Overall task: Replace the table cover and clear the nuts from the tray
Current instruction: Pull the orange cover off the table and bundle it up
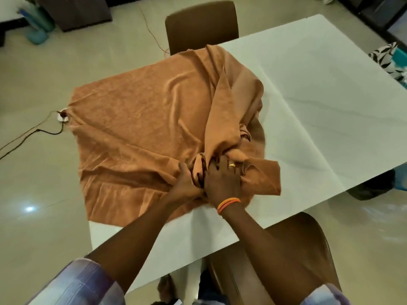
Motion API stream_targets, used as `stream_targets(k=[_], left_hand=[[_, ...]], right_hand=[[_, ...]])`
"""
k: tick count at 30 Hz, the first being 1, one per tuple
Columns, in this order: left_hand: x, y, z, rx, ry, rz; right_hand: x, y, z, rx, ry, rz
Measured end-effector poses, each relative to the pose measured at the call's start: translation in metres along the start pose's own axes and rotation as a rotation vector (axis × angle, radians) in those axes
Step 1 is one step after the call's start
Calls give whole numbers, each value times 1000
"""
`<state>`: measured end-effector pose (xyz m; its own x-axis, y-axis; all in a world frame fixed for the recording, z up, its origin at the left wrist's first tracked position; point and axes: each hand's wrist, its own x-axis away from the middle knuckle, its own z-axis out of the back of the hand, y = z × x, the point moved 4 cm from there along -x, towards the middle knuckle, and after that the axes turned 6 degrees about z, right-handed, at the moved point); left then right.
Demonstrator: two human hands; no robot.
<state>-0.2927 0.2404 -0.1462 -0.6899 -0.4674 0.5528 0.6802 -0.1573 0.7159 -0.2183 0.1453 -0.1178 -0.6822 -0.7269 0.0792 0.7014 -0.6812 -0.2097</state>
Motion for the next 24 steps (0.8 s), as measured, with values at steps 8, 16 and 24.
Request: stream_targets(k=[8,16,24], left_hand=[[14,-12,48,115,-84,-196],[-49,-95,247,-161,590,-62],[-138,-184,392,-121,669,385]], right_hand=[[-33,-70,51,168,-209,-13],[-126,-98,43,-16,-51,-265],[-198,-236,-59,-34,-103,-213]])
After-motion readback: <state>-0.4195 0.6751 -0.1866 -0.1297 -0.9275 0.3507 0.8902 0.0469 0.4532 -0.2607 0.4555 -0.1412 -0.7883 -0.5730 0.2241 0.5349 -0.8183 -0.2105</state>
